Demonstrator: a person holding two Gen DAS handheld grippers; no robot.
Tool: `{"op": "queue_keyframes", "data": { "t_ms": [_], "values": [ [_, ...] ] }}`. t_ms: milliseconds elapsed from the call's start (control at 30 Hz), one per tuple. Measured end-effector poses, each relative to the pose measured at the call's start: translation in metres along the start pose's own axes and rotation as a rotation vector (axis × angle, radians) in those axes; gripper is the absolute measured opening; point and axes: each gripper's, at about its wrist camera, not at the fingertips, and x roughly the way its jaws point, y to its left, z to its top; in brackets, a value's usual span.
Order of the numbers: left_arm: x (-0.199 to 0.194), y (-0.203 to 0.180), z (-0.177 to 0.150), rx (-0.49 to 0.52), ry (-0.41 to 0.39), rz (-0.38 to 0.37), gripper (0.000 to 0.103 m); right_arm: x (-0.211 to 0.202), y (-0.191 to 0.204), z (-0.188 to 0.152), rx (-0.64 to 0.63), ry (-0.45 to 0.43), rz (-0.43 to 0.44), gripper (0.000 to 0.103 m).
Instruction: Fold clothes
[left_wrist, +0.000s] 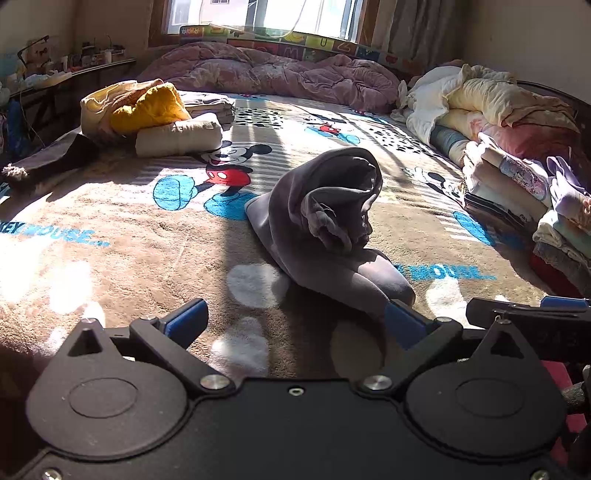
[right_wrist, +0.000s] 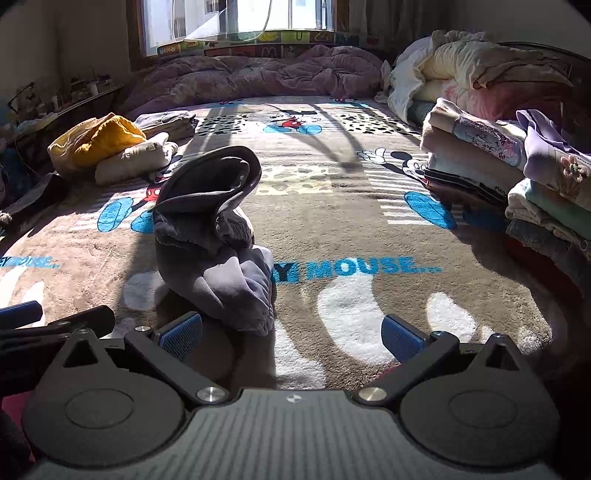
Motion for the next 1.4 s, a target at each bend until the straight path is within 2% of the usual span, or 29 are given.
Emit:
{"op": "queue_keyframes", "data": {
  "t_ms": [600,700,933,1100,1267,1400],
  "values": [
    [0.004,0.001,0.000,-0.003,0.006,0.007,0.103,0.004,-0.002,-0.002,0.013,0.001,0.021,0.102],
    [0.008,0.003,-0.001,-0.012,0.016,0.008,0.103,0.007,-0.006,-0.003,0.031,0.005,0.059,0.102],
    [0.020,0.010,-0.001,-0.042,0.032,0.002,0.103,0.030,-0.021,-0.010,0.128,-0.003,0.213,0.102],
    [0.036,0.021,0.000,-0.098,0.040,-0.004,0.103,0.057,-0.033,-0.016,0.194,-0.058,0.319,0.102],
    [0.059,0.030,0.008,-0.150,0.024,-0.040,0.103,0.080,-0.047,-0.025,0.261,-0.143,0.416,0.102],
    [0.085,0.028,0.012,-0.144,0.109,-0.067,0.103,0.091,-0.048,-0.020,0.274,-0.161,0.489,0.102]
  ]
}}
